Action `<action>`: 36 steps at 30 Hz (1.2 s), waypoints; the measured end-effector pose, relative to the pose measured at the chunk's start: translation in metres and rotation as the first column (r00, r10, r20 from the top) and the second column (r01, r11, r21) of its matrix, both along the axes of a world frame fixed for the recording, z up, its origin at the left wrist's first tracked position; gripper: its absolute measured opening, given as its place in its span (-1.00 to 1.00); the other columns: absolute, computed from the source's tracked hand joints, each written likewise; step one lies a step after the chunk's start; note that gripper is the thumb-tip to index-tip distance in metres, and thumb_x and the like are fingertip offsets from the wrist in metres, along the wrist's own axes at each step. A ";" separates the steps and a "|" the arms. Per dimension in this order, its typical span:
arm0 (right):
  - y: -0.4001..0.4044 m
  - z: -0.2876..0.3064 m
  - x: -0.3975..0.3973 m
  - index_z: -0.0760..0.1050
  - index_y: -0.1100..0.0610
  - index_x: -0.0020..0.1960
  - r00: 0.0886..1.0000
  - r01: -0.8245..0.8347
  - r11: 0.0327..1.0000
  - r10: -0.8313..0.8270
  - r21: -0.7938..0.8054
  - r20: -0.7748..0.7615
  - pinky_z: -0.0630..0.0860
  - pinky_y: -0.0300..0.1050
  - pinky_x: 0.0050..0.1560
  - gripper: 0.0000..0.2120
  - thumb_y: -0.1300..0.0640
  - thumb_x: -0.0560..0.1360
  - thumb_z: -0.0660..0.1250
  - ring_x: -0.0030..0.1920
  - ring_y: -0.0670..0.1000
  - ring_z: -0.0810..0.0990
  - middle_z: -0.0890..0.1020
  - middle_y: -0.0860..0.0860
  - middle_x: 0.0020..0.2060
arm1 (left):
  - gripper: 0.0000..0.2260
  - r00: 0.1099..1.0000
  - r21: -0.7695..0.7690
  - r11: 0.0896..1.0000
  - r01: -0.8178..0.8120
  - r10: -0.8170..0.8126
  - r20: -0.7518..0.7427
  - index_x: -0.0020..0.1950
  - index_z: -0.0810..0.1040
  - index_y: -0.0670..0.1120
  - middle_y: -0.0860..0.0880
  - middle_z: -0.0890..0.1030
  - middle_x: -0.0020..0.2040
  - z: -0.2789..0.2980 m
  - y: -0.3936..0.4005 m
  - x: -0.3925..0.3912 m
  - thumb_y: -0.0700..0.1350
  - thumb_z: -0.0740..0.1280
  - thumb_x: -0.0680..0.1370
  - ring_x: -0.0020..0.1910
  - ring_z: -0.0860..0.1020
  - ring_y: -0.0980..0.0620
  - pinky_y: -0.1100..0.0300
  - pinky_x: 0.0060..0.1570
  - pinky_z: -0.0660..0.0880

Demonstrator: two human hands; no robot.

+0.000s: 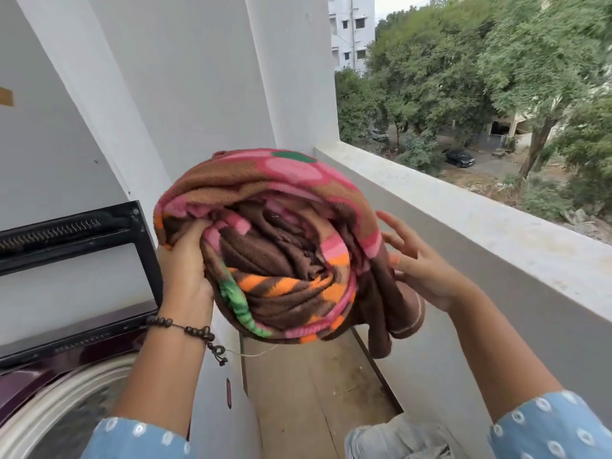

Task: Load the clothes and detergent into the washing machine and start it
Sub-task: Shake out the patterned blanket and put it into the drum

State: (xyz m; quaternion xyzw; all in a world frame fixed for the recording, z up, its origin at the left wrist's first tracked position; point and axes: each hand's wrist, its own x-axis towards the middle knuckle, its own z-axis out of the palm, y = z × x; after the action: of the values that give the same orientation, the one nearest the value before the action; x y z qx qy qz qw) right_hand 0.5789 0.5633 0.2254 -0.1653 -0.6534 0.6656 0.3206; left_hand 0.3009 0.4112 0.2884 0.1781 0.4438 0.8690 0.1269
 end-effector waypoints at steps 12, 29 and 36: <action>-0.043 -0.039 -0.058 0.44 0.17 0.37 0.974 0.107 0.966 -0.150 -0.237 -0.171 0.56 0.08 0.22 -0.22 -0.04 0.23 0.60 0.23 0.17 0.60 0.63 0.15 0.21 | -0.82 0.991 -0.040 0.996 0.076 -0.071 0.112 0.02 0.62 -0.10 -0.09 0.66 0.01 -0.056 -0.021 0.014 -0.27 0.44 0.45 -0.08 0.66 0.04 0.15 -0.10 0.60; -0.101 -0.042 -0.189 0.56 0.22 0.16 0.987 -0.059 0.946 0.006 -0.320 -0.163 0.63 -0.08 -0.08 -0.60 0.21 0.33 0.40 -0.05 0.01 0.70 0.73 0.06 -0.09 | -0.58 0.989 -0.153 0.979 -0.134 0.123 -0.077 0.14 0.58 -0.07 -0.04 0.69 0.03 -0.058 -0.141 -0.067 -0.18 0.50 0.29 0.07 0.66 -0.04 0.01 0.07 0.60; -0.147 -0.047 -0.287 0.55 0.28 0.21 0.992 -0.096 0.931 0.062 -0.351 -0.109 0.56 0.17 0.19 -0.56 0.23 0.34 0.43 0.10 0.18 0.65 0.69 0.20 0.05 | -0.62 0.979 -0.137 0.972 -0.192 0.181 -0.090 0.18 0.58 -0.10 0.00 0.71 0.00 -0.064 -0.199 -0.153 -0.26 0.43 0.37 0.03 0.67 0.01 0.09 -0.03 0.61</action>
State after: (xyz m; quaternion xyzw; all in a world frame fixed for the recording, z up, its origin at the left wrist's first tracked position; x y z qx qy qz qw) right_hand 0.2919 0.4162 0.1786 -0.1620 -0.5123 0.7922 0.2893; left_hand 0.1478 0.2123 0.2247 0.1591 0.5252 0.8350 0.0400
